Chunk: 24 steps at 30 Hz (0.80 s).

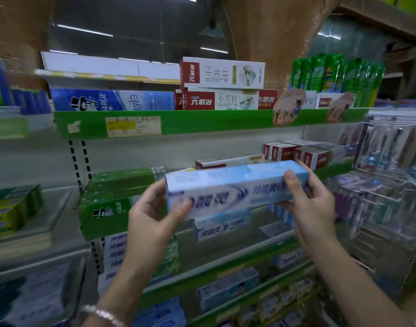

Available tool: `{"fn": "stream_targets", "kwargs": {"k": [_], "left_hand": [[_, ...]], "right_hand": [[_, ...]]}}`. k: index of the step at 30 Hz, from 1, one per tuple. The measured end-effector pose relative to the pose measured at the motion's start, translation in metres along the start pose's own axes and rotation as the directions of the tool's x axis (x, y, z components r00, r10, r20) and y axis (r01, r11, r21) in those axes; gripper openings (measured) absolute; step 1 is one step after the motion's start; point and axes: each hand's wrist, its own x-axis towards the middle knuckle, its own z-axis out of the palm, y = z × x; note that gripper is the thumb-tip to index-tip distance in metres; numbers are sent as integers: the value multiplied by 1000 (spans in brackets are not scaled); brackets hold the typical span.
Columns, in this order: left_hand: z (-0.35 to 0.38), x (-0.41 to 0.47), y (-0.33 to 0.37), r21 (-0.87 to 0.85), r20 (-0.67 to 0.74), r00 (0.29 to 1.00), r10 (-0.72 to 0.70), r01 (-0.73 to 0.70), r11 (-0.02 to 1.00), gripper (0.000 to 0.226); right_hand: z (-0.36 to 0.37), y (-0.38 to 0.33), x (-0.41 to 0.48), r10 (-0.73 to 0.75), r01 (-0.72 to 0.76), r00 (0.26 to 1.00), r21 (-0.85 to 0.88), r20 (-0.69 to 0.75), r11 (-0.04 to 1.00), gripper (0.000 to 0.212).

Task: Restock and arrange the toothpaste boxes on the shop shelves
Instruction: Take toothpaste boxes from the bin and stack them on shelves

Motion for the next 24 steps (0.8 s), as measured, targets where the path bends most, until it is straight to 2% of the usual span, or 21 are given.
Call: {"fn": "stream_targets", "kwargs": {"k": [3, 4, 6, 7, 10, 14, 16, 18, 20, 21, 24], "left_hand": [[3, -13, -42, 86, 67, 991, -116, 110, 990, 53], [6, -16, -63, 102, 58, 985, -163, 157, 982, 56], [6, -22, -96, 188, 1, 969, -246, 241, 952, 63], [7, -23, -114, 248, -34, 962, -271, 271, 930, 68], [15, -16, -160, 406, -77, 944, -321, 324, 855, 80], [33, -1, -210, 421, -125, 901, -415, 427, 800, 60], [42, 6, -228, 475, -161, 882, -442, 462, 749, 42], [49, 10, -252, 537, -214, 891, -400, 449, 714, 24], [57, 15, -269, 568, -254, 891, -376, 452, 687, 25], [59, 16, -279, 572, -280, 881, -382, 472, 670, 27], [71, 22, -292, 583, -365, 861, -355, 509, 633, 25]], "right_hand": [[-8, 50, 8, 85, -85, 995, -5, -59, 996, 74], [-10, 70, 11, 96, -99, 992, -25, -80, 995, 66], [-15, 99, 12, 113, -121, 988, -69, -108, 990, 36], [-15, 115, 14, 121, -133, 986, -106, -112, 985, 30], [-19, 162, 26, 149, -160, 987, -210, -66, 965, 35], [-23, 211, 51, 274, -274, 961, -311, -43, 910, 74], [-25, 231, 65, 342, -336, 939, -344, -46, 877, 81], [-29, 252, 78, 408, -389, 913, -343, -19, 855, 72], [-31, 266, 88, 427, -385, 903, -338, 55, 859, 58], [-33, 272, 93, 421, -358, 901, -366, 107, 859, 50], [-36, 287, 111, 405, -232, 890, -554, 212, 800, 49]]}}
